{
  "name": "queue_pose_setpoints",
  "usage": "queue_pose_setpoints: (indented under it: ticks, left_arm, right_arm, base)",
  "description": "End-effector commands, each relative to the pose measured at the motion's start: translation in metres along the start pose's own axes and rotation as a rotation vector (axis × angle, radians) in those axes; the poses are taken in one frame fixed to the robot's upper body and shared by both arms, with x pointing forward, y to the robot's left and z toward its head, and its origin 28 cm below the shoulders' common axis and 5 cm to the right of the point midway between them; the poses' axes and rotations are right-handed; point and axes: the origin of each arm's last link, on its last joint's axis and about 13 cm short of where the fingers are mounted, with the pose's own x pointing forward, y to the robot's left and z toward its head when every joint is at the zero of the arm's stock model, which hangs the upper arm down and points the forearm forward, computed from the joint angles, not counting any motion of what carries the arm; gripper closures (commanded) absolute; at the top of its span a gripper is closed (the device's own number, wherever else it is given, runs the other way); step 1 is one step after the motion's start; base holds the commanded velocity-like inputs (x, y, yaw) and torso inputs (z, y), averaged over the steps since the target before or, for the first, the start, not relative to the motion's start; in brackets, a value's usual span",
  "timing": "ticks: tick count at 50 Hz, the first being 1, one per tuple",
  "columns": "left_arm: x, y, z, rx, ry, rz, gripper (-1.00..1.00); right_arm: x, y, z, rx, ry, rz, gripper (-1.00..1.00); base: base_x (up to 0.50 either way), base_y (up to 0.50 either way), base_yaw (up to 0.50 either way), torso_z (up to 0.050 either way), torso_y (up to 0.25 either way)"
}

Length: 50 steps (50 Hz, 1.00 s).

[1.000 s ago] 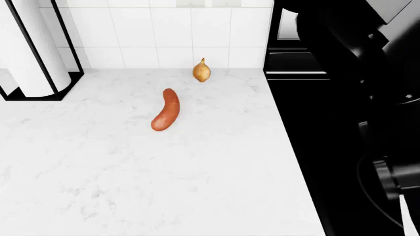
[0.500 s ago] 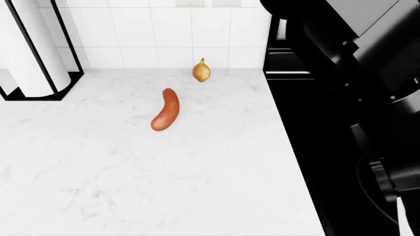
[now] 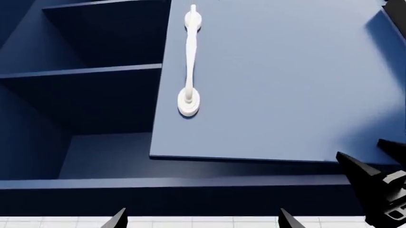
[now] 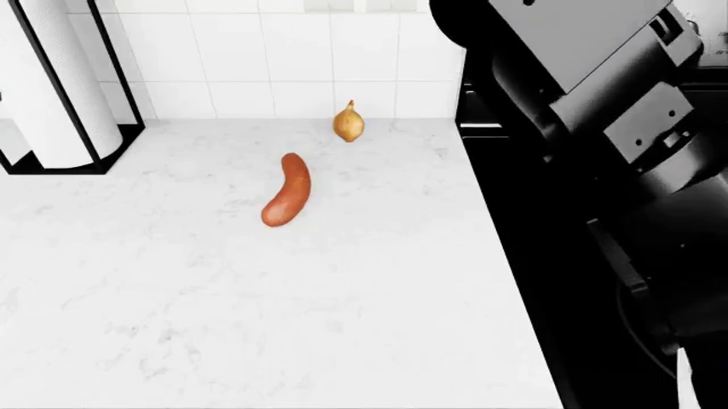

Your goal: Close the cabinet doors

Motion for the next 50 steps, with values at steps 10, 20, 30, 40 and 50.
queue_pose_setpoints:
  ticks: [10, 20, 30, 40, 50]
  left_arm:
    - [0.000, 0.000, -0.002, -0.001, 0.006, 0.000, -1.00]
    - [0.000, 0.001, -0.003, 0.002, 0.008, 0.003, -1.00]
    - [0.000, 0.001, -0.003, 0.001, 0.009, 0.003, -1.00]
    - [0.000, 0.001, -0.004, 0.001, 0.013, 0.004, -1.00]
    - [-0.001, 0.001, -0.004, 0.004, 0.012, 0.004, -1.00]
  right_arm:
    - [-0.091, 0.008, -0.106, -0.225, 1.294, 0.195, -1.00]
    - [-0.096, 0.004, -0.116, -0.265, 1.346, 0.199, -1.00]
    - [-0.100, 0.000, -0.121, -0.309, 1.393, 0.199, -1.00]
    - [-0.103, -0.004, -0.124, -0.316, 1.417, 0.182, -1.00]
    - [-0.062, -0.020, -0.063, -0.166, 1.014, 0.045, -1.00]
  base:
    - [0.00, 0.00, 0.00, 0.000, 0.000]
    - [0.00, 0.00, 0.00, 0.000, 0.000]
    - [0.00, 0.00, 0.00, 0.000, 0.000]
    - [0.00, 0.00, 0.00, 0.000, 0.000]
    - [0.00, 0.00, 0.00, 0.000, 0.000]
